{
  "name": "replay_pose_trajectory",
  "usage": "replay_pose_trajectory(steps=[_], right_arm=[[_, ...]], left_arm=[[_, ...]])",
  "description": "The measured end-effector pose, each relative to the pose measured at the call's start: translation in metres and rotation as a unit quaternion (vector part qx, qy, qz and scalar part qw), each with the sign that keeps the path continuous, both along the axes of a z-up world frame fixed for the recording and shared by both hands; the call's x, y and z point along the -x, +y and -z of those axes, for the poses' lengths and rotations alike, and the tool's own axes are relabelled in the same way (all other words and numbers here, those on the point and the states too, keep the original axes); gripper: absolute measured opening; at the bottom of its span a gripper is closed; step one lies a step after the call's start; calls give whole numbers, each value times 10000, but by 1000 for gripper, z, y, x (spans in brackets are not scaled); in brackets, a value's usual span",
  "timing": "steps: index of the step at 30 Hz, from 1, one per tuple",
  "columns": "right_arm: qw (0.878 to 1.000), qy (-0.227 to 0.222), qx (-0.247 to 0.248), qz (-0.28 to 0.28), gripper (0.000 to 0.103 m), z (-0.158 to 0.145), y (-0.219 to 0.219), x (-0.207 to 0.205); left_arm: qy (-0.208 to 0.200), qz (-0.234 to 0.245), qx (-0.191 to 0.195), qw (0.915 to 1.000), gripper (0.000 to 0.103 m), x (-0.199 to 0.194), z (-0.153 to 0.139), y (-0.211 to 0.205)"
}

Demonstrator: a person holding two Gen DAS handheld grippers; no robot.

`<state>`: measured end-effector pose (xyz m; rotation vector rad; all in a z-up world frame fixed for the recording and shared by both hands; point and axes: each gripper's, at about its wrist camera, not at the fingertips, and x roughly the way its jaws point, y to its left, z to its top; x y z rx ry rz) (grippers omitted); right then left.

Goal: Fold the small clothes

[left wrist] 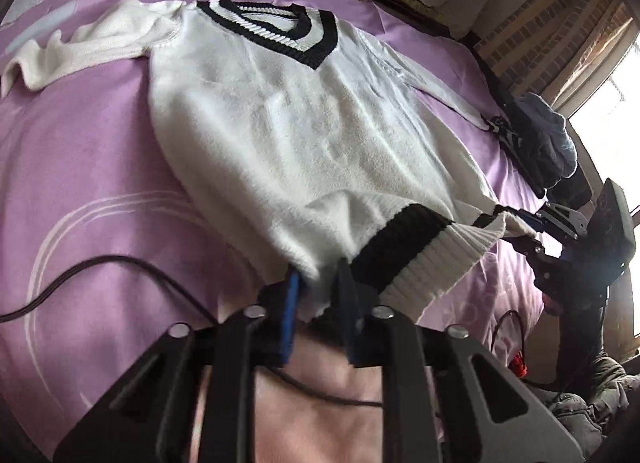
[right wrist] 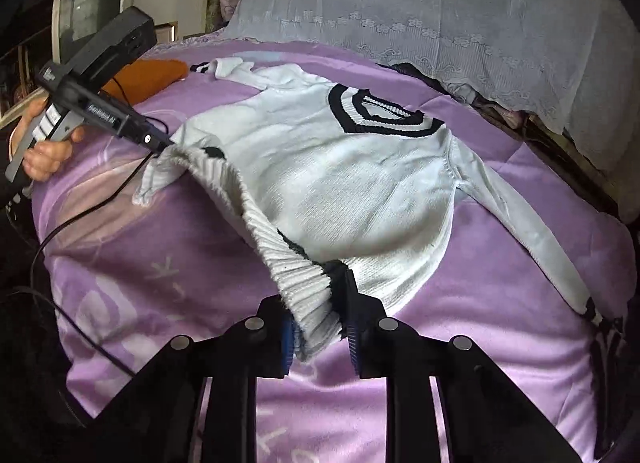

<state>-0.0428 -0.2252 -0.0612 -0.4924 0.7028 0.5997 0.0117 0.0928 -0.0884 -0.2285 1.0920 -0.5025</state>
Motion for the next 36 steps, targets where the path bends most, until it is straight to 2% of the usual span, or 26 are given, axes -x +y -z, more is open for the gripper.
replay_pose_trajectory(steps=[2,4,5,6,8,9,10,11,13,15,17,18,19,20,21,22,23,27,29,30,31,33,34,35,36], right_arm=[[9993,151,321,-148,17,9,-4,13],[9963,427,708,-220,17,32,-6,19],[9946,427,921,-232,18,42,-5,22],[9940,315,1010,-263,19,45,-4,26],[9930,366,1080,-313,21,40,-3,29],[9932,444,1011,-369,34,34,-5,29],[9943,497,829,-451,43,28,-7,31],[9956,480,621,-511,51,20,-10,33],[9973,424,305,-522,52,5,-14,36],[9983,406,-65,-408,60,-5,-21,35],[9987,385,-304,-164,66,-8,-27,29],[9987,367,-365,-39,66,-8,-30,26],[9983,361,-441,83,66,-7,-33,22],[9977,371,-545,176,66,-7,-37,19],[9968,380,-660,260,66,-6,-39,15],[9953,381,-804,370,66,-6,-42,10],[9938,374,-935,464,66,-7,-44,6],[9890,220,-1308,656,66,-13,-40,-7],[9878,232,-1395,648,66,-14,-34,-12],[9887,333,-1332,603,66,-10,-29,-15],[9908,528,-1111,565,66,0,-22,-20],[9926,941,-498,589,67,28,-10,-26],[9916,1100,-326,604,68,42,-8,-27],[9910,1073,-498,633,69,42,-13,-26],[9888,1209,-561,678,69,41,-16,-28]], left_arm=[[70,41,119,9999,10,10,2,11],[130,50,98,9999,10,18,7,16],[165,12,149,9998,10,21,9,18],[192,6,237,9995,10,22,9,19],[138,-47,344,9993,12,22,4,19],[81,-52,410,9991,17,21,-1,19],[15,-21,516,9987,37,20,-6,17],[-64,-47,580,9983,64,17,-12,15],[-202,-235,508,9982,88,11,-18,10],[-28,-349,360,9987,89,-2,-10,5],[442,-490,396,9970,87,-15,12,4],[523,-511,382,9966,86,-15,20,3],[366,-483,217,9979,82,-11,19,0],[220,-402,65,9989,63,-6,15,-4],[118,-367,14,9993,49,0,11,-4],[92,-311,159,9993,20,4,5,-1],[100,-335,264,9990,11,5,2,4],[192,-526,398,9976,10,10,-10,29],[395,-336,165,9985,13,13,-4,27],[499,-314,-81,9982,16,14,3,25],[613,-384,-232,9971,26,15,13,23],[598,-403,-171,9973,27,18,17,26],[569,-440,-141,9973,34,18,11,31],[455,-583,-164,9971,44,17,3,39],[254,-804,-257,9961,50,15,-7,48]])
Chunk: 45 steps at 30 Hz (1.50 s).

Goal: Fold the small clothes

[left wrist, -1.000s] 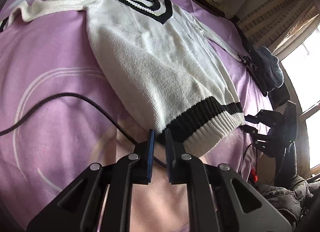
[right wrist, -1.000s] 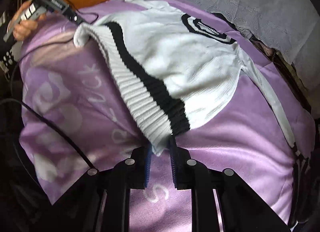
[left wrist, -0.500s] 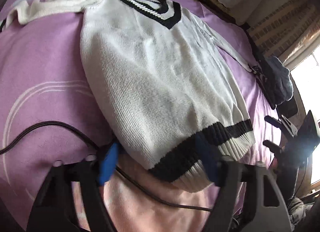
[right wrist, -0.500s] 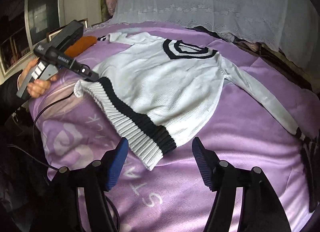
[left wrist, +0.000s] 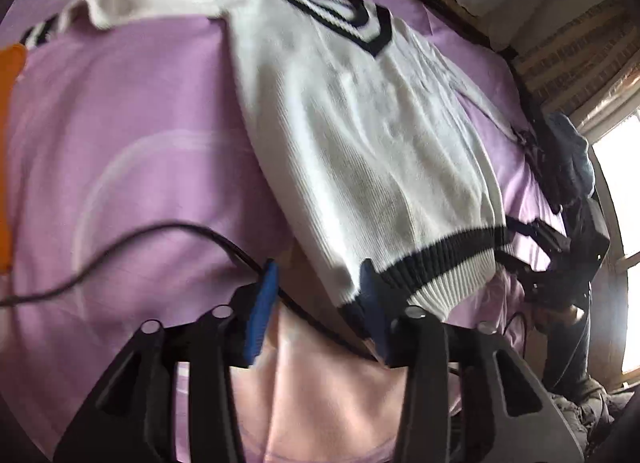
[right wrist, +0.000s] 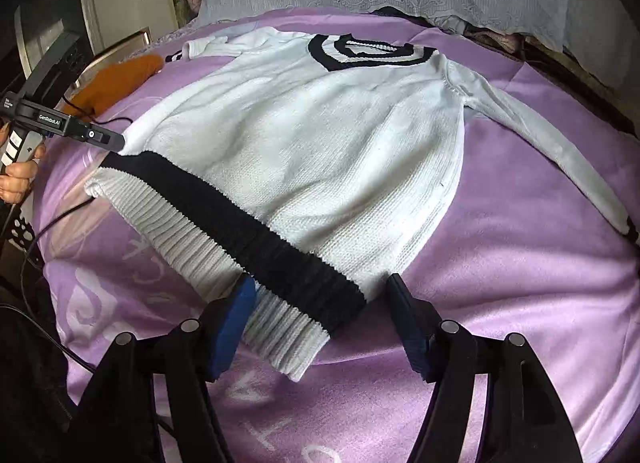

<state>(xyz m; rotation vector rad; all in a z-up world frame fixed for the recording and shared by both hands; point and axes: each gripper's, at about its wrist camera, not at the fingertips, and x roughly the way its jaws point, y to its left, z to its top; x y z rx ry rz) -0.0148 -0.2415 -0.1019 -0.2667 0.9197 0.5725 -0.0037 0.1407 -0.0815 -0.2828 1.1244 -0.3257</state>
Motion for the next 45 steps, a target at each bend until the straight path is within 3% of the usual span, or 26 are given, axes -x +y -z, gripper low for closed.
replay_pose_trajectory(steps=[1,2,4,7,10,12,14,19,24,26,27,28,29,31,34,35,36,37,38,40,43,45], right_arm=[[9999,81,-76,44,70,-3,-4,-3],[9998,13,-149,107,70,-8,-7,-4],[9988,-179,-335,322,70,-17,-13,-9],[9933,-307,-800,782,71,-26,-23,-30],[9833,-260,-1358,1182,72,-28,-27,-57],[9756,-204,-1737,1328,72,-28,-28,-73],[9691,-143,-1993,1445,72,-26,-28,-84],[9634,-82,-2040,1740,77,-15,-34,-98],[9534,288,-2315,1915,77,2,-44,-108],[9526,253,-2351,1914,77,2,-45,-107],[9527,253,-2348,1910,77,3,-45,-107],[9529,252,-2346,1905,77,3,-44,-107],[9530,249,-2350,1898,78,3,-44,-107],[9528,243,-2364,1890,78,3,-44,-106],[9523,234,-2384,1889,78,2,-46,-105],[9523,231,-2385,1888,78,2,-46,-104],[9524,231,-2385,1886,78,2,-47,-104],[9526,234,-2381,1880,79,2,-46,-104],[9531,235,-2370,1869,80,2,-46,-104],[9544,220,-2338,1844,82,2,-45,-103],[9554,215,-2311,1827,83,1,-45,-103],[9552,220,-2320,1825,83,1,-46,-103]], left_arm=[[-175,-210,-150,9995,60,-4,-10,11],[-308,-432,-300,9981,63,-10,-19,23],[-453,-1007,-420,9930,64,-32,-33,52],[-504,-1822,-11,9820,64,-77,-43,103],[-381,-2386,367,9697,64,-129,-36,142],[-176,-2818,680,9569,64,-157,-20,165],[-70,-3324,1265,9346,63,-173,-3,189],[-297,-3965,2094,8933,64,-181,11,220],[-505,-4673,2090,8576,64,-185,15,231],[-668,-4894,1905,8484,62,-186,10,231],[-771,-4945,1755,8477,57,-187,8,229],[-844,-4951,1504,8516,46,-188,5,226],[-902,-4930,1201,8570,29,-190,2,222],[-1067,-4881,511,8648,6,-188,-4,217],[-1433,-5074,-42,8497,6,-159,-17,221],[-1534,-5000,-250,8520,7,-155,-21,220],[-1521,-4859,-415,8597,11,-153,-21,219],[-1310,-4773,-566,8671,18,-155,-17,221],[-1092,-4740,-517,8722,22,-155,-12,226],[-1049,-4663,-81,8784,28,-155,-9,238],[-1119,-4312,226,8950,66,-154,-15,239],[-1126,-4392,283,8909,73,-154,-21,245]])
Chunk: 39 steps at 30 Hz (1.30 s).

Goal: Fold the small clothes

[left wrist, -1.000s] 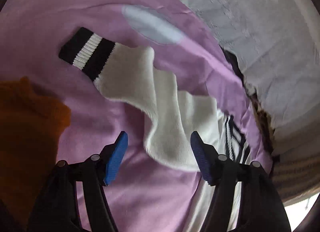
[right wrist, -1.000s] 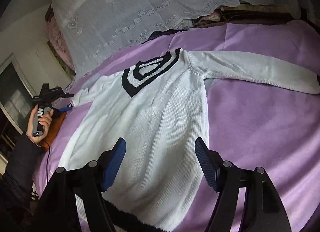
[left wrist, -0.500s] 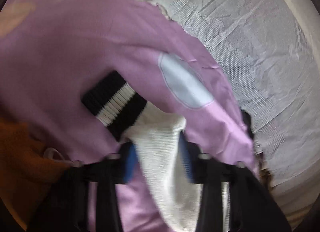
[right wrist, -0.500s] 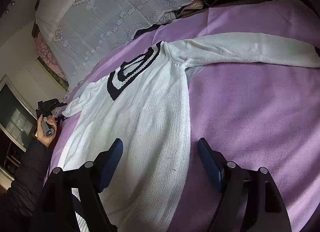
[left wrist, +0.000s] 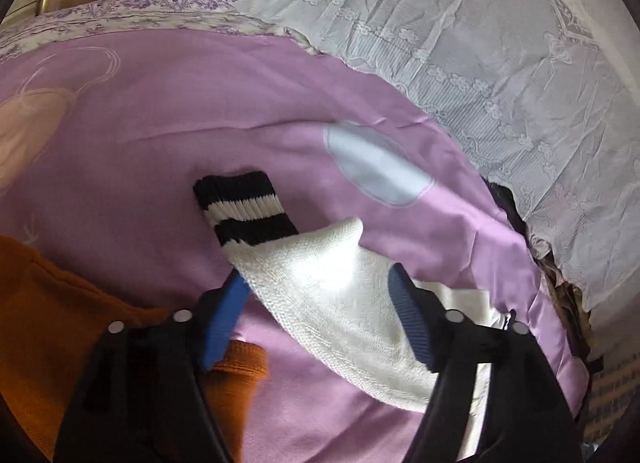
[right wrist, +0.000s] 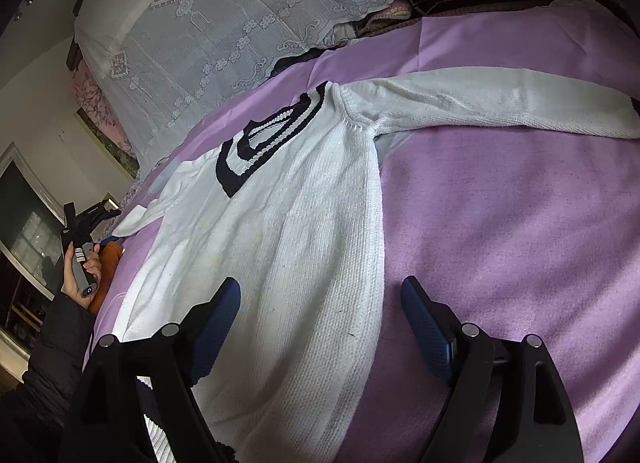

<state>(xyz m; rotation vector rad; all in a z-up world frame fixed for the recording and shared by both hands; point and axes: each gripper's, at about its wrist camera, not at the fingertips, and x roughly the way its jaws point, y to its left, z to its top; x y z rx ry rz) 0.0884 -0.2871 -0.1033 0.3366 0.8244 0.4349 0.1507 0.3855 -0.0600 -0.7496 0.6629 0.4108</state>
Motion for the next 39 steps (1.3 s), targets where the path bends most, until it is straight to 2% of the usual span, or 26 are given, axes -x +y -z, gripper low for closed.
replay_pose_trajectory(steps=[2,5,6,10,12,14,15,17,18,21,22,23,24,25,26,27,28,32,35,37,39], right_arm=[[10000,7,-2,-2,83,0,0,0],[10000,-1,25,-12,84,0,1,1],[10000,-2,30,-14,84,0,1,1],[10000,0,29,-18,85,-1,1,1],[10000,-2,27,-14,85,-1,1,1],[10000,-4,19,-13,85,-1,1,1],[10000,-4,15,-20,85,-1,1,1],[10000,-6,8,-23,85,0,1,1],[10000,-6,7,-23,85,0,1,1],[10000,-3,10,-24,85,0,1,1],[10000,-1,15,-26,85,0,1,1],[10000,1,25,-32,85,-1,1,1],[10000,-1,41,-41,86,-1,2,0],[10000,-4,58,-46,86,-1,2,0],[10000,-12,72,-53,86,-1,2,0],[10000,-16,76,-49,86,-1,2,0],[10000,-17,63,-45,86,-1,1,1],[10000,-10,41,-10,86,-2,-1,0],[10000,-24,10,45,86,-13,1,-10],[10000,5,-32,-78,86,-28,9,-30],[9997,-151,-35,-204,86,-48,22,-53]], left_arm=[[115,-86,287,9995,93,-4,1,5],[491,-193,978,9938,93,-13,19,13],[542,-242,1078,9924,94,-15,25,14],[661,-675,744,9927,93,-16,34,19],[533,-962,688,9915,83,-16,31,24],[482,-1012,746,9909,22,-18,32,32],[449,-984,902,9900,12,-16,35,37],[234,-1031,1102,9883,12,-7,35,46],[90,-1109,969,9891,12,-2,29,46],[-543,-1423,-35,9883,12,28,-10,38],[-575,-1479,-201,9871,13,32,-15,35],[-425,-1503,-218,9875,17,31,-14,36],[-97,-1541,-199,9878,21,27,-7,37],[478,-1657,-117,9849,44,20,5,40],[784,-1790,177,9806,50,20,18,44],[737,-1879,524,9780,50,24,26,48],[547,-1947,610,9774,50,29,24,49],[281,-1972,-25,9799,63,46,-9,25],[5,-1342,-302,9905,74,45,-27,-5],[4,-710,-389,9967,77,32,-31,-32],[71,-5,-346,9994,80,9,-29,-64]])
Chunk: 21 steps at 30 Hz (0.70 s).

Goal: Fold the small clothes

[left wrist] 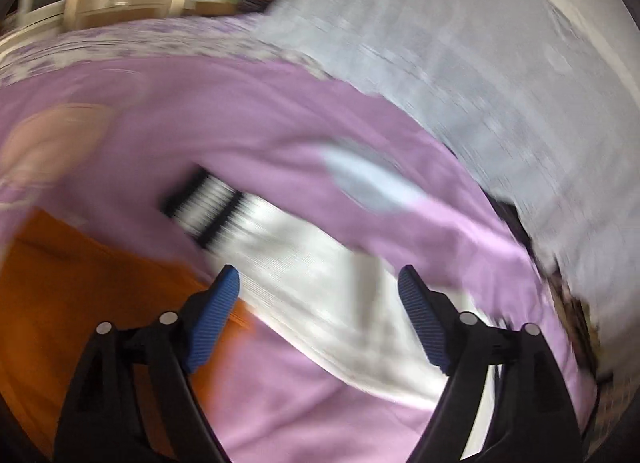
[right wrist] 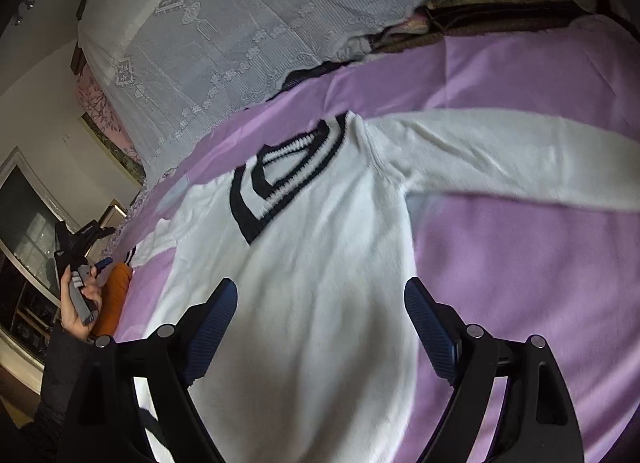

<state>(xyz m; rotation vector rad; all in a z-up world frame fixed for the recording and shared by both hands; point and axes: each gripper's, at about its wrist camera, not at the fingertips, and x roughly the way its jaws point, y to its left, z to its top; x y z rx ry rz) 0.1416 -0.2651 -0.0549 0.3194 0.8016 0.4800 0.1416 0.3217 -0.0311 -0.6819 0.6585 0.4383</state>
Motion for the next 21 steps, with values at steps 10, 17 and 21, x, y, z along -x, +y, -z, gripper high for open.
replay_pose_trajectory(steps=[10,17,21], right_arm=[[9995,-75,26,-302,86,2,80,-135],[9934,608,-939,240,63,49,-6,-166],[9934,292,-142,1101,61,43,-66,-156]], left_arm=[[95,2564,-180,9663,83,-95,27,-169],[219,2396,-384,9699,71,-99,64,-146],[205,1902,-630,9795,69,-81,59,-120]])
